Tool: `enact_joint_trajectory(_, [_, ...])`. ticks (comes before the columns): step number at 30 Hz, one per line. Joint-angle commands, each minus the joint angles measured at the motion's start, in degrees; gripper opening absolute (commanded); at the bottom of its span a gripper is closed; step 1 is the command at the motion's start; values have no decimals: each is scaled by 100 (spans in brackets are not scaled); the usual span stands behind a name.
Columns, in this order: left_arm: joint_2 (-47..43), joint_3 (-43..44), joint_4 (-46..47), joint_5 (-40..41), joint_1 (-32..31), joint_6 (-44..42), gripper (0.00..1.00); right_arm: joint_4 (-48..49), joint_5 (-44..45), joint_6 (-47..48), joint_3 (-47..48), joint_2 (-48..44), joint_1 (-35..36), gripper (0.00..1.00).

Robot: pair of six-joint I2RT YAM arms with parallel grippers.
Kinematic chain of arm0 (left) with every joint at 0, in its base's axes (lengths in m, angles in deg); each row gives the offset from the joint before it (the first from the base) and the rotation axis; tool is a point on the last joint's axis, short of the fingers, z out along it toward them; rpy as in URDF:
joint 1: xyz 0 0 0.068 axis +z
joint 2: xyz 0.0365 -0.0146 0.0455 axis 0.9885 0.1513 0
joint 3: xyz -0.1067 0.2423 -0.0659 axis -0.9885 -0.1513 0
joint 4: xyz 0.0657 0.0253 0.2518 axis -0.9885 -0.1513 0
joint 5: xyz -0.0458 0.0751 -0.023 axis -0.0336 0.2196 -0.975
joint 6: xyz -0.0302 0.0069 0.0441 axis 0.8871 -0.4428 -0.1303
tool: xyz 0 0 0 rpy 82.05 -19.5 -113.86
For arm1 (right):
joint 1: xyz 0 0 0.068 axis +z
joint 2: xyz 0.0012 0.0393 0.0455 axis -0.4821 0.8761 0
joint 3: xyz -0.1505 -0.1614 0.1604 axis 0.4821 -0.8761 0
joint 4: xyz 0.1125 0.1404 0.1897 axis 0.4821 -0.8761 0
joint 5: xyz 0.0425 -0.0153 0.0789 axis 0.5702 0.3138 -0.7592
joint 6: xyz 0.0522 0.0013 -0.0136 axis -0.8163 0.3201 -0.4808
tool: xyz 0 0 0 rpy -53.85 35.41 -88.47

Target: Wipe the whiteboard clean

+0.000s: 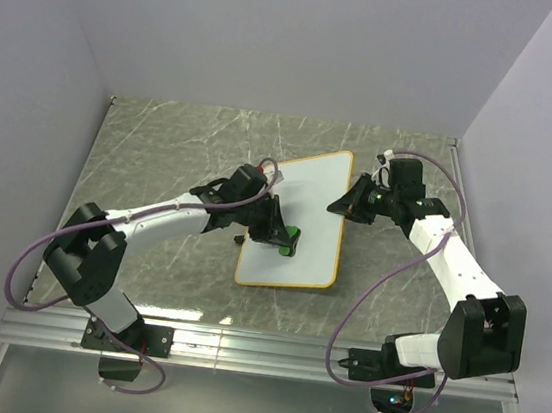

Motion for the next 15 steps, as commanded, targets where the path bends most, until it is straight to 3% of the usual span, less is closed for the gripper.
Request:
enact_joint_trajectory(1, [664,-624,-611,469,167,-47,0,-669,39,475,-126,5,302,0])
enact_joint_trajectory(8, [1121,-115,-979,742,913,-425,0,-792,4,492,-21,-13,302,0])
enact_joint_trajectory(15, [1456,-61,-962,743,1002,-557,0,-872,30,519,76,-48,293,0])
